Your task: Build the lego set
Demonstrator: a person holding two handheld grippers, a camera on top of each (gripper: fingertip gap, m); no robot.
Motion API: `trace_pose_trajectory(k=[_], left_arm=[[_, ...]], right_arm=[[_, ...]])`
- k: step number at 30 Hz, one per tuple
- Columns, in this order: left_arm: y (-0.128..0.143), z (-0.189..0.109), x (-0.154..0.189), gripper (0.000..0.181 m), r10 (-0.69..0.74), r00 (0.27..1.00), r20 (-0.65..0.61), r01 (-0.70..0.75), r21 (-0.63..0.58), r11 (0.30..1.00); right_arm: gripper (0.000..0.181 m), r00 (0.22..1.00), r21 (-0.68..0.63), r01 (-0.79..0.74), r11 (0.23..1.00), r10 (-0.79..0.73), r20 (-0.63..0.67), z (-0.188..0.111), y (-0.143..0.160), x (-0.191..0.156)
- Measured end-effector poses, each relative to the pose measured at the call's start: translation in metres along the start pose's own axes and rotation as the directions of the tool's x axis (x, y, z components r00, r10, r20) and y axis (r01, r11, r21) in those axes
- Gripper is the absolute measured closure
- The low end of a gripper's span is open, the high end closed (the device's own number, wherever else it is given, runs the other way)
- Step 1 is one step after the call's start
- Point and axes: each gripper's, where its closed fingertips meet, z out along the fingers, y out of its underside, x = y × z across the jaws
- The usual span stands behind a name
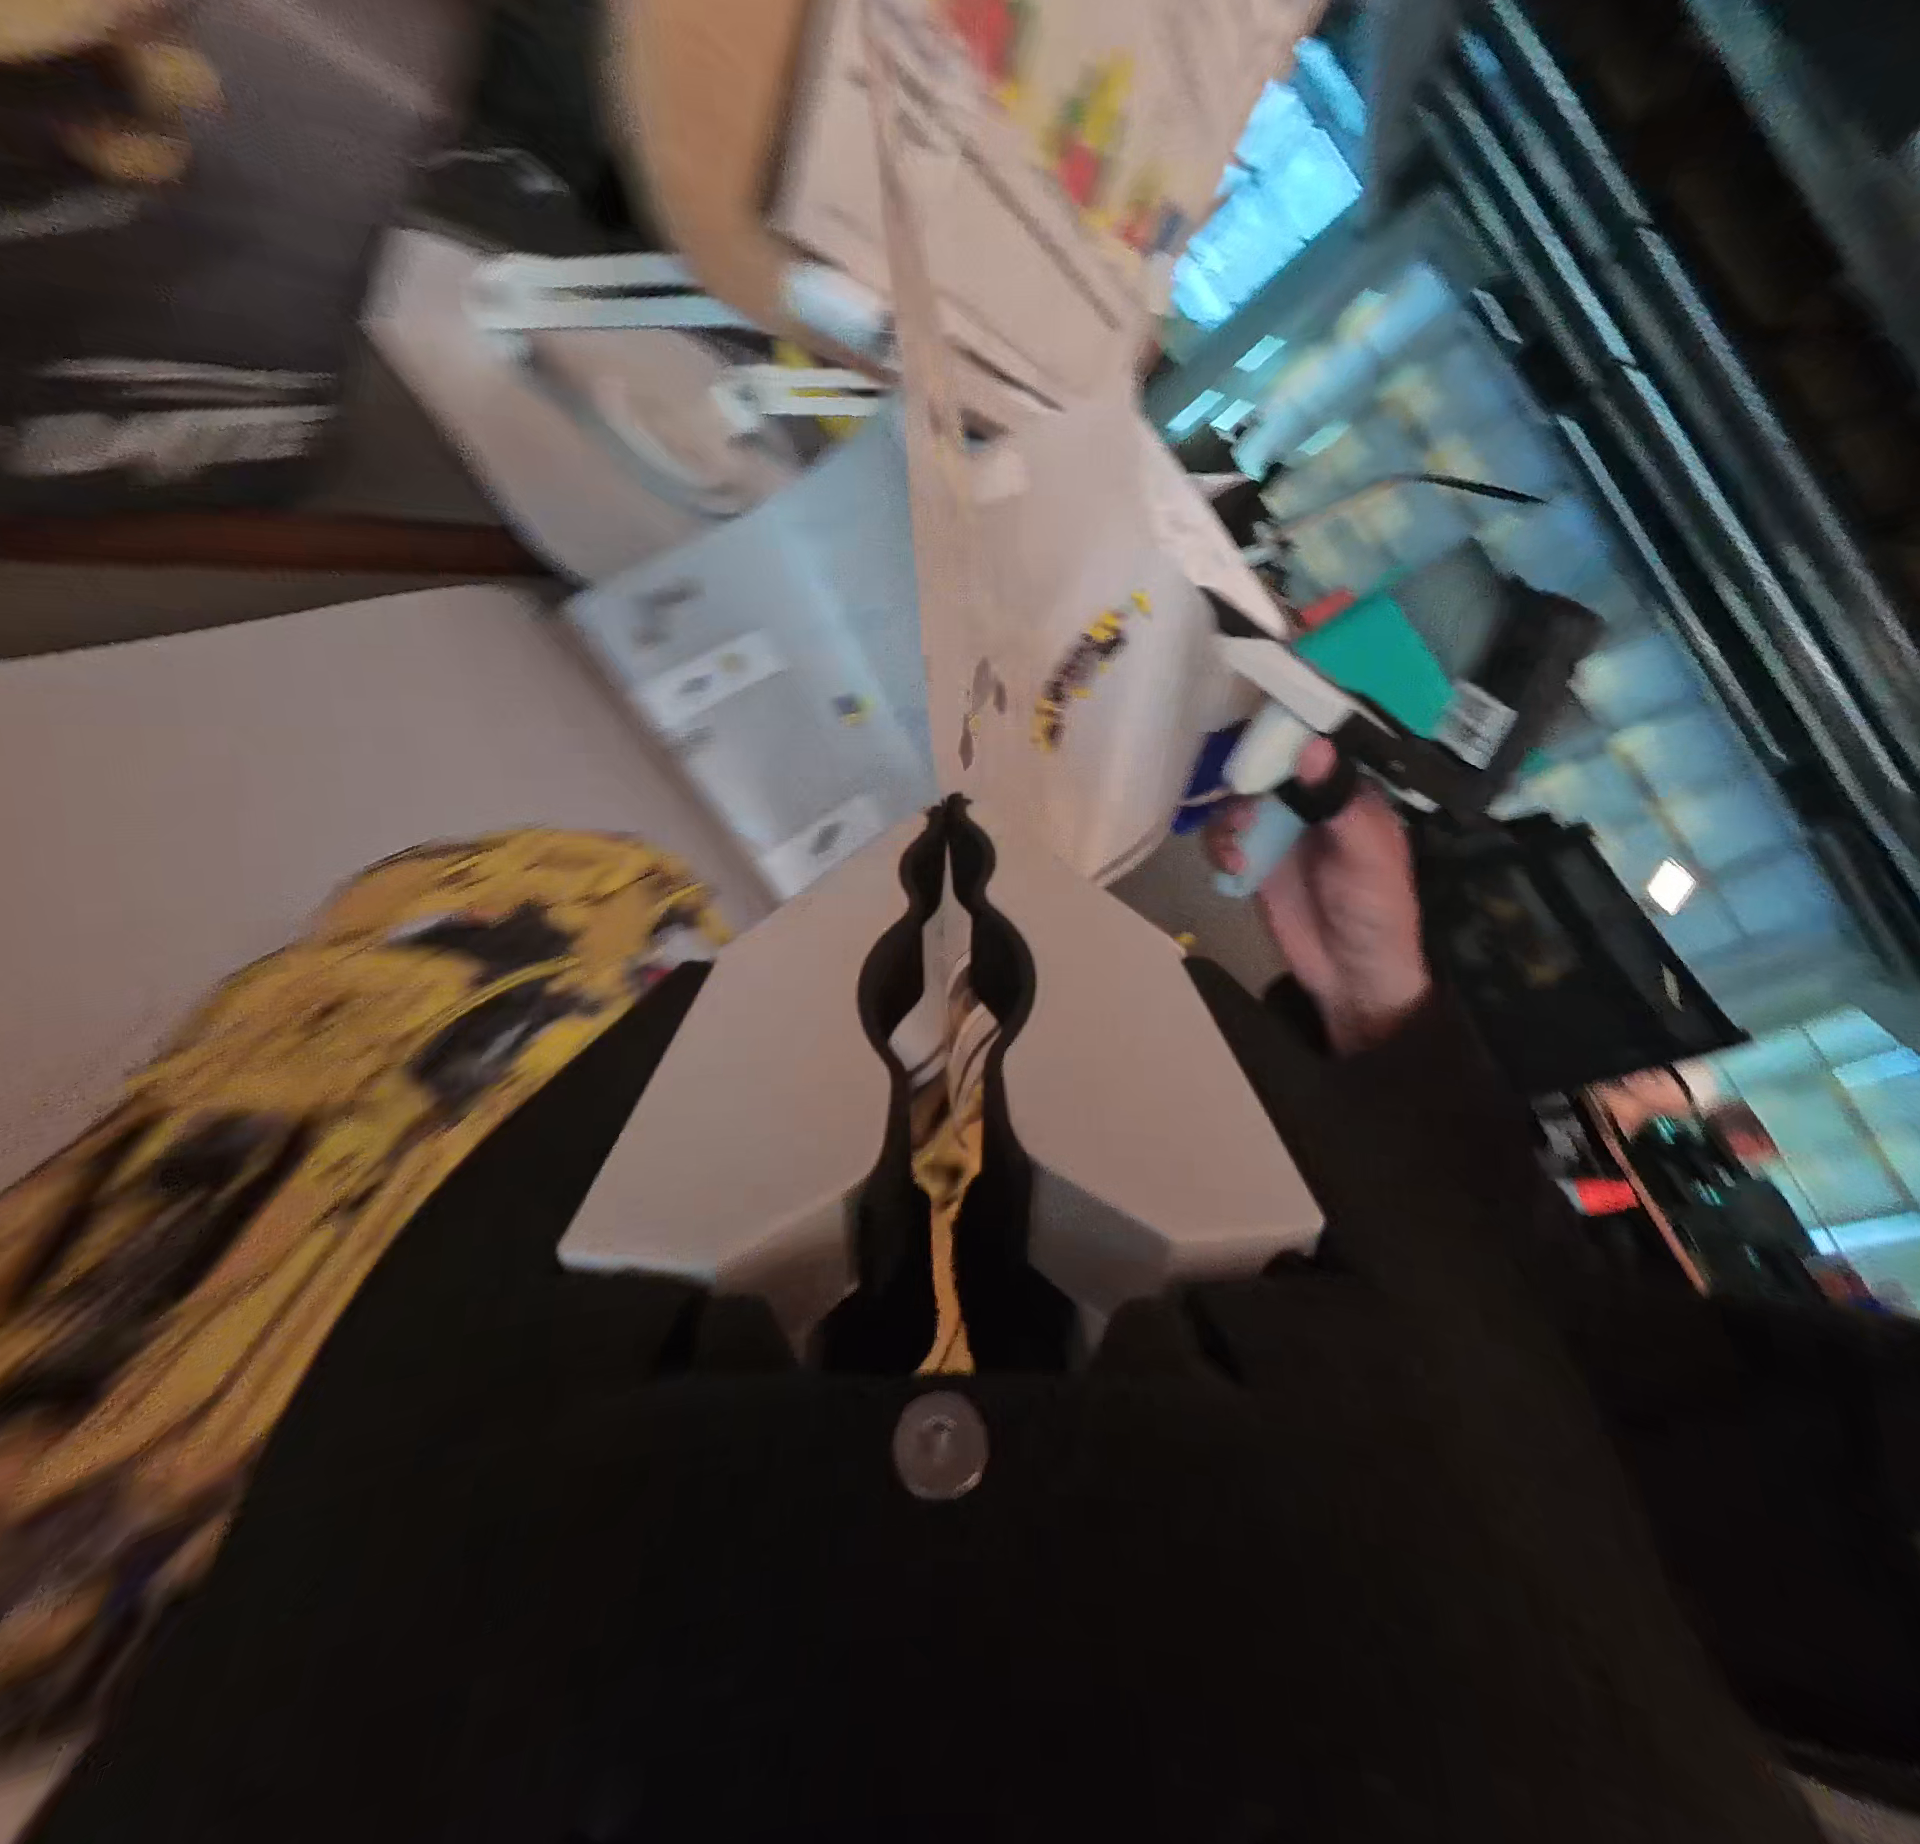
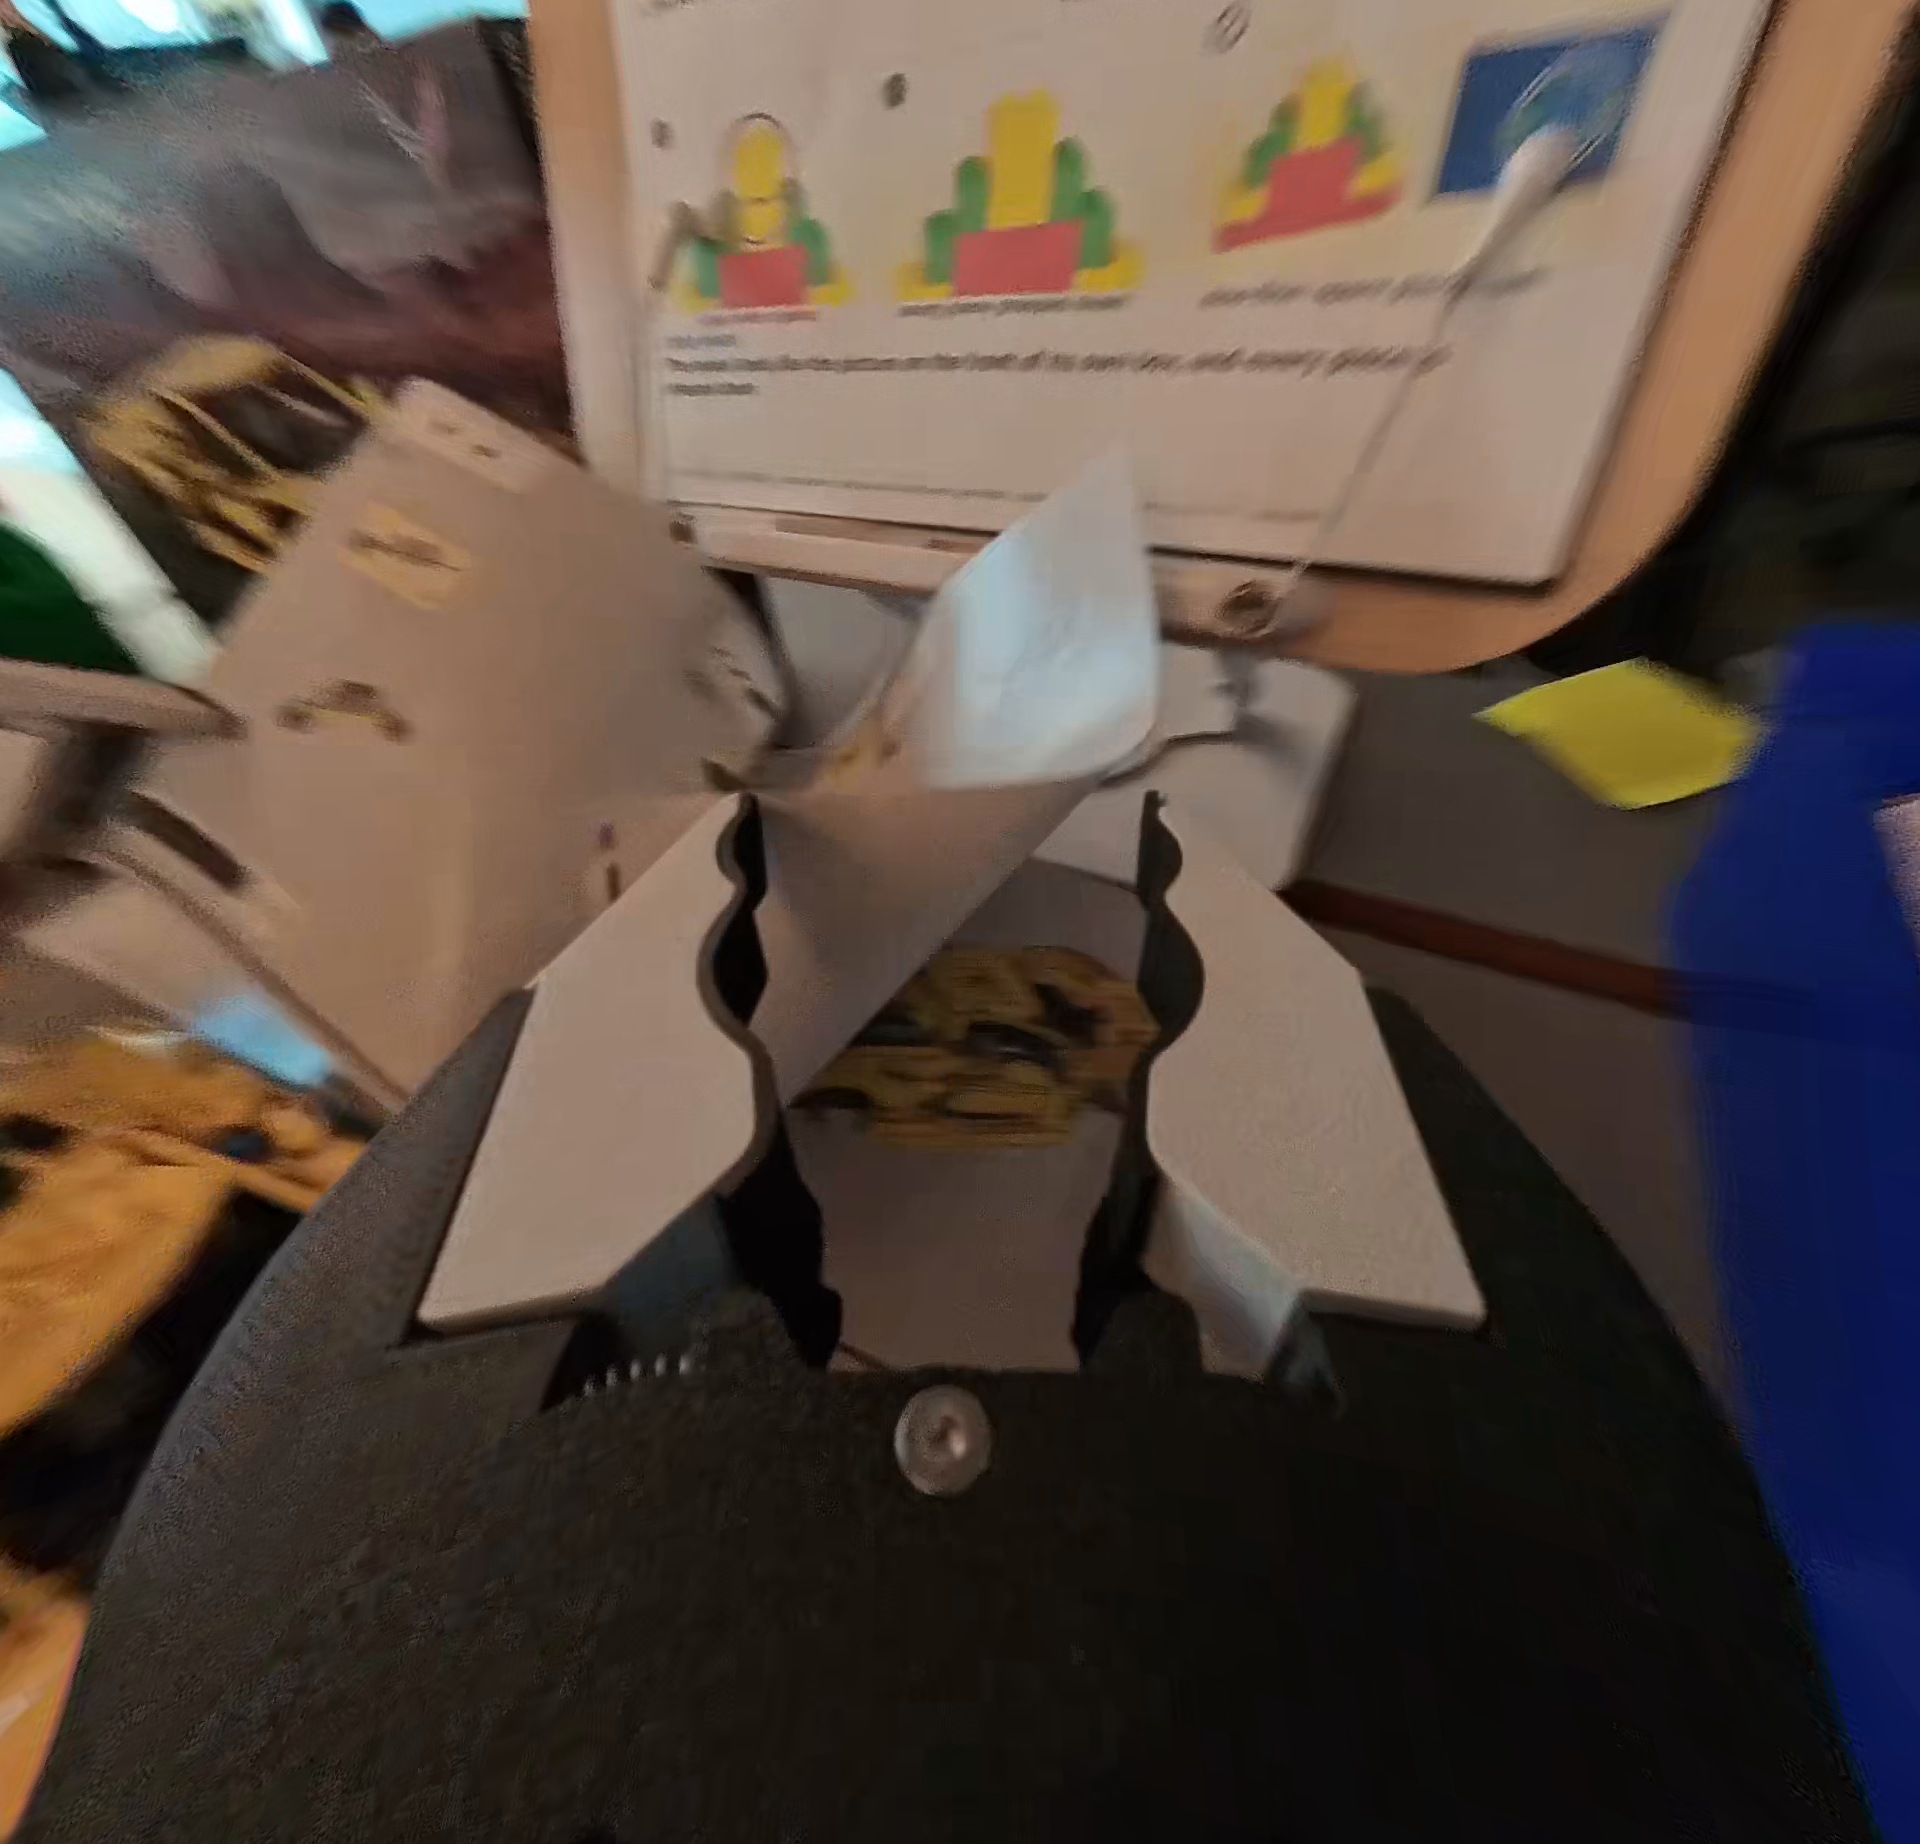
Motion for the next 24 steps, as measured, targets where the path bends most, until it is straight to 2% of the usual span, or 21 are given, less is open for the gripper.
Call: trace_pose_trajectory(k=[3, 6, 10, 15, 18, 21, 24], left_arm=[[-0.002, -0.047, -0.049, 0.181, -0.029, 0.978, 0.204, 0.032, -0.011, 0.999], [0.003, -0.089, -0.081, 0.181, -0.017, 0.931, 0.364, 0.038, -0.05, 0.998], [0.019, -0.121, -0.101, 0.181, 0.0, 0.883, 0.47, 0.069, -0.13, 0.989], [0.04, -0.132, -0.118, 0.181, 0.041, 0.84, 0.541, 0.104, -0.235, 0.966], [0.048, -0.134, -0.123, 0.181, 0.064, 0.823, 0.564, 0.116, -0.278, 0.954], [0.045, -0.138, -0.126, 0.18, 0.089, 0.801, 0.592, 0.103, -0.282, 0.954], [0.04, -0.142, -0.127, 0.18, 0.099, 0.795, 0.598, 0.087, -0.274, 0.958]], right_arm=[[0.109, 0.971, -0.026, 0.203, 0.979, -0.205, -0.121, -0.009, -0.007, 0.008], [0.111, 0.962, -0.073, 0.26, 0.963, -0.265, -0.071, -0.003, 0.001, -0.012], [0.112, 0.955, -0.177, 0.297, 0.938, -0.287, 0.08, 0.011, 0.026, -0.051], [0.105, 0.882, -0.283, 0.374, 0.883, -0.245, 0.402, 0.031, 0.049, -0.116], [0.097, 0.762, -0.315, 0.576, 0.754, -0.357, 0.539, 0.059, 0.056, -0.134], [0.081, 0.63, -0.358, 0.726, 0.587, -0.359, 0.689, 0.089, 0.074, -0.154], [0.079, 0.516, -0.353, 0.83, 0.431, -0.356, 0.779, 0.112, 0.092, -0.163]])
